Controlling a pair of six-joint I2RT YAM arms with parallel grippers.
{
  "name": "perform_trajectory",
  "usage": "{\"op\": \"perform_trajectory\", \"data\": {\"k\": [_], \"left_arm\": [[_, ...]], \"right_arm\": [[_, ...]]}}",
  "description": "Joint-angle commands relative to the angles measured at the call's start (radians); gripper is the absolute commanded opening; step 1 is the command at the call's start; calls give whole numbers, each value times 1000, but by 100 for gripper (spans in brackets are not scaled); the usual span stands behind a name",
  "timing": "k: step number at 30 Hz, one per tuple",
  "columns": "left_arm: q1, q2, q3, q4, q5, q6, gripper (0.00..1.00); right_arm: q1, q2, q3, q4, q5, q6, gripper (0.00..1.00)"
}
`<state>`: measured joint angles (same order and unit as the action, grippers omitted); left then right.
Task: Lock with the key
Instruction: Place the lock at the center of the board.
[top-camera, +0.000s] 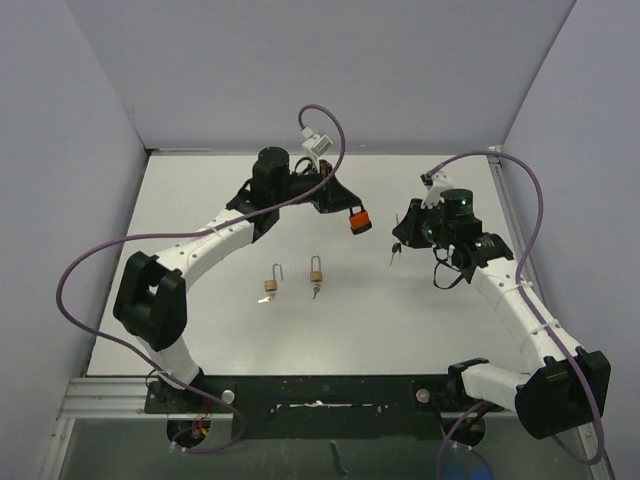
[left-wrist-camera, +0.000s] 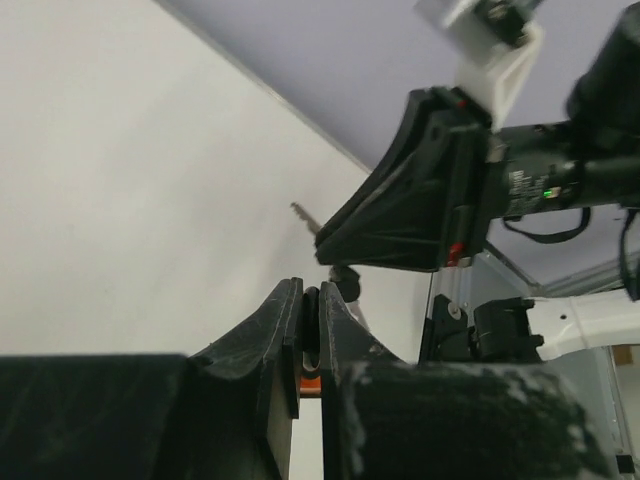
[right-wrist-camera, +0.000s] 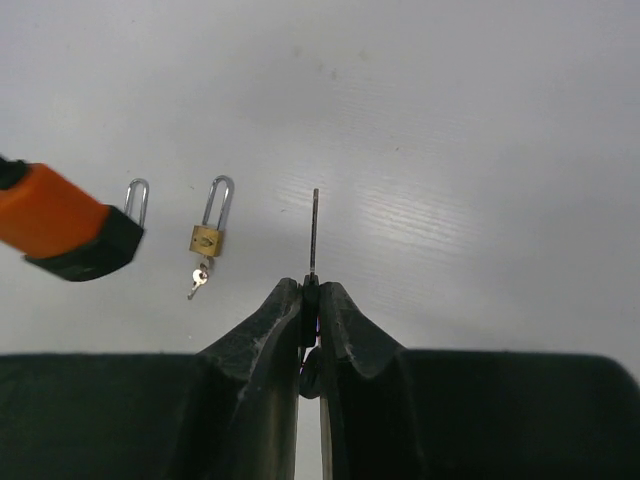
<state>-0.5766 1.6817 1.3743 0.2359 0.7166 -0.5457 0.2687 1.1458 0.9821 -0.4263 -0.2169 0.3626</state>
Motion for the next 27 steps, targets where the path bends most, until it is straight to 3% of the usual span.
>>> {"op": "perform_trajectory", "data": {"k": [1, 11, 27], "left_arm": [[-2, 80, 13, 0, 6, 31, 0], [-63, 310, 67, -44, 8, 83, 0], [-81, 471, 163, -136, -44, 106, 0]], "right_arm": [[-6, 5, 26, 22, 18, 44, 0], [-3, 47, -23, 17, 93, 128, 0], [53, 231, -115, 128, 192, 223, 0]]}}
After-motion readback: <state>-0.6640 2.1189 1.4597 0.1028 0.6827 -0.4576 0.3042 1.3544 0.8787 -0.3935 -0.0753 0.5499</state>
